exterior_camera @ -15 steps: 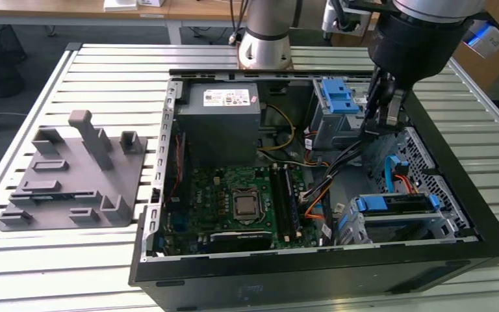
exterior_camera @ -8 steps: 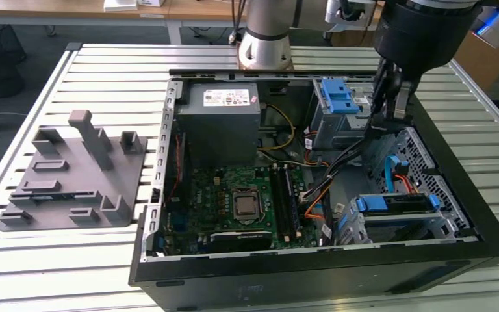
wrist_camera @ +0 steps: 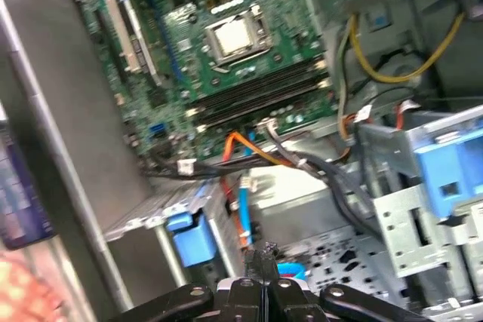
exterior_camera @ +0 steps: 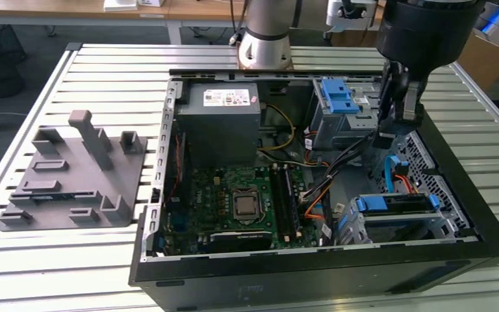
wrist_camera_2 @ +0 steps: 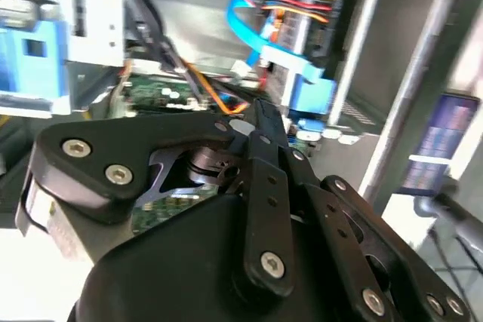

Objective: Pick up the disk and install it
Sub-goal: 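Insert the second disk wire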

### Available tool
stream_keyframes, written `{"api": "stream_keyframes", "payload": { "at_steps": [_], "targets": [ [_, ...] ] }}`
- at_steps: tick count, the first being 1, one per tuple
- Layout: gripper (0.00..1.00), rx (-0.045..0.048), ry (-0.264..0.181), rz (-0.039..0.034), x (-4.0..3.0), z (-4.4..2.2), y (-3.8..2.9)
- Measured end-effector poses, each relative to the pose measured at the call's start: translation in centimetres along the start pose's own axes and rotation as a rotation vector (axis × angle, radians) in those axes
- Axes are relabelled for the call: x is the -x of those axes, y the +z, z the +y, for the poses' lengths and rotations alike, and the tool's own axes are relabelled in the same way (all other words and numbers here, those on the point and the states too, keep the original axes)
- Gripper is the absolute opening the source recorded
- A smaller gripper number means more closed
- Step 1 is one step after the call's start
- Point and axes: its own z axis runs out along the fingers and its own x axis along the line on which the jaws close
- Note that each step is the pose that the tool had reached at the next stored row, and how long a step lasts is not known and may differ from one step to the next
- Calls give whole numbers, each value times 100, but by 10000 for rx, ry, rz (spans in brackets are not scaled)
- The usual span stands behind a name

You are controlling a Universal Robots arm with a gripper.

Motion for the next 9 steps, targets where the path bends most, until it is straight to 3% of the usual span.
{"api": "stream_keyframes", "payload": {
  "at_steps": [1, 3, 7, 9],
  "targets": [
    [11, -15, -5, 36, 1, -1, 2],
    [11, -22, -51, 35, 3, -7, 3],
    [11, -74, -657, -45, 6, -9, 8],
    [11, -80, -720, -52, 6, -12, 12]
  ]
}}
